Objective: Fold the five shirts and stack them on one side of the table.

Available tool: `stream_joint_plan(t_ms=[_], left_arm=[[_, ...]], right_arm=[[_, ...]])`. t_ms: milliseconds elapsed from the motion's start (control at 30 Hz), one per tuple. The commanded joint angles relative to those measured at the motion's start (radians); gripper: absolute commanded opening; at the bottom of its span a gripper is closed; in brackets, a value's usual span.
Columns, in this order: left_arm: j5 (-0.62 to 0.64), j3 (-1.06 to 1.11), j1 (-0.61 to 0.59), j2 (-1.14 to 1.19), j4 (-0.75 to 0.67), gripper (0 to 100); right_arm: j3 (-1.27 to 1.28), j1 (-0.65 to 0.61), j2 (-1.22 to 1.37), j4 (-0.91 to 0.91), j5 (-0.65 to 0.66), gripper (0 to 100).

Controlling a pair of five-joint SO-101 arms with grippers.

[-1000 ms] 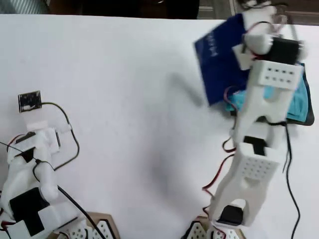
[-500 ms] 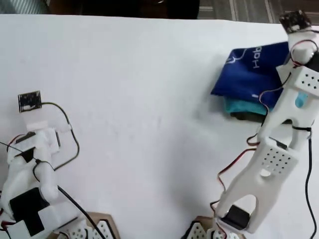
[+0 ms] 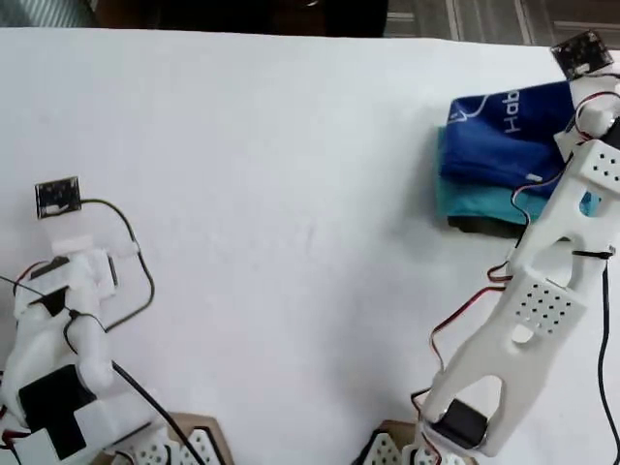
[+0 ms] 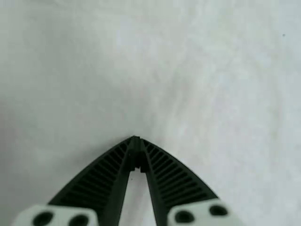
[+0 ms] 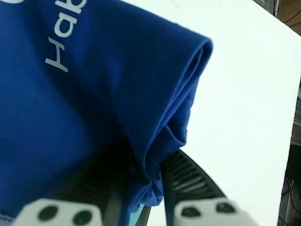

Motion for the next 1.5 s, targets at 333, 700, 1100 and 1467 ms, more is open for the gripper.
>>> stream_joint_plan(t_ms=[333, 700, 1100, 1467], left_arm=[[0.005, -0.004, 0.009, -0.020, -0.017, 3], [0.005, -0.004, 0.009, -0.020, -0.017, 3], [0.005, -0.004, 0.009, -0.020, -0.017, 3], [0.005, -0.004, 0.009, -0.020, -0.017, 3]], right_arm=[[-0.069, 0.019, -0.038, -0.018, 0.009, 25.4], [-0.239, -0.082, -0.147, 0.285, -0.318, 25.5], [0.137, -0.266, -0.398, 0.420, -0.299, 25.8], [0.574, -0.414, -0.570, 0.358, -0.299, 29.8]])
